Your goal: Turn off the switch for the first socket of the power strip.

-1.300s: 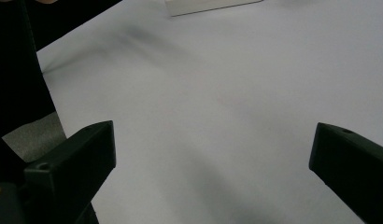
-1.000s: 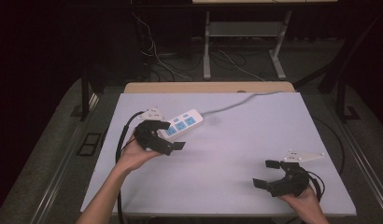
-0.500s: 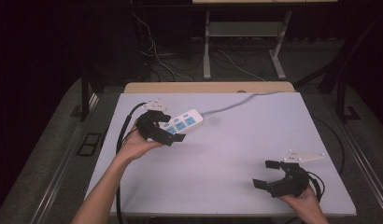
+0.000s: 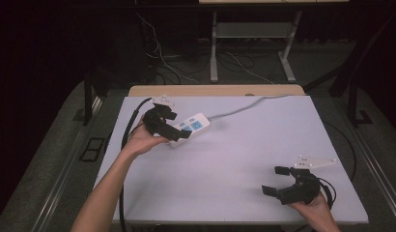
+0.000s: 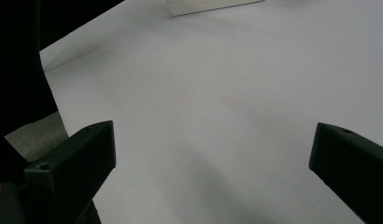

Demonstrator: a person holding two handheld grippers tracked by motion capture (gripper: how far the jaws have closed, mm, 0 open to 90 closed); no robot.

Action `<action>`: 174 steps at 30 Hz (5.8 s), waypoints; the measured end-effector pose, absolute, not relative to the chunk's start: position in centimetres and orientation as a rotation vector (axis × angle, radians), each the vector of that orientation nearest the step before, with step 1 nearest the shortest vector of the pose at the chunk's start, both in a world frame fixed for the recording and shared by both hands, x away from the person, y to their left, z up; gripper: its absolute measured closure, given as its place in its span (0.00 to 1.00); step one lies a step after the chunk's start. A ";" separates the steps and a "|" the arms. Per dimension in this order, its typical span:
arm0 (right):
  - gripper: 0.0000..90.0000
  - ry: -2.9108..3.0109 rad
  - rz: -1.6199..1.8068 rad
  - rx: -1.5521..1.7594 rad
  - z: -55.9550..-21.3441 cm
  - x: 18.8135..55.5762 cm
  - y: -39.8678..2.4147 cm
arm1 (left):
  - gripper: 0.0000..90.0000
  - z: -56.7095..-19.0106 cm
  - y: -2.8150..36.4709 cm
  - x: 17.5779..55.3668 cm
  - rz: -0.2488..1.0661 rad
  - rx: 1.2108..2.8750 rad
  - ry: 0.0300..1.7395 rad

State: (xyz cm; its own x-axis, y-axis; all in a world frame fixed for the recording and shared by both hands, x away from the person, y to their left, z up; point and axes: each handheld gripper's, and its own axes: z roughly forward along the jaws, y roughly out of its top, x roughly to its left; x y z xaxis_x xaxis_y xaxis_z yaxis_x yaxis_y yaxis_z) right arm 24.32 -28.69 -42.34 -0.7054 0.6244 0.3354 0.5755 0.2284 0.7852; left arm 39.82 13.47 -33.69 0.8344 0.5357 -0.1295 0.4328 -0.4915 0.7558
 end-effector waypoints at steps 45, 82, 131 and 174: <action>0.00 2.415 1.525 1.187 -42.4 24.4 -28.9 | 0.43 -33.1 11.8 48.6 0.122 2.199 0.804; 0.00 2.437 1.514 1.156 -42.5 24.4 -28.8 | 0.99 -39.0 10.9 51.8 0.088 2.158 0.997; 0.00 2.427 1.509 1.151 -42.4 24.3 -28.8 | 1.00 -41.8 10.4 50.7 0.084 2.201 0.999; 0.00 2.408 1.520 1.159 -42.3 24.1 -29.0 | 0.99 -37.9 10.7 47.7 0.186 2.172 0.990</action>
State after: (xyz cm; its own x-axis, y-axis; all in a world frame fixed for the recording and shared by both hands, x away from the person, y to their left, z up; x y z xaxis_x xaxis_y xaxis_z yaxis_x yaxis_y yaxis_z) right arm 24.15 -29.00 -42.26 -0.7136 0.6232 0.3198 0.5568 0.2276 0.7988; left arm 47.68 10.66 -37.85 0.6930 0.7031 -0.1593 0.5977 -0.4368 0.6723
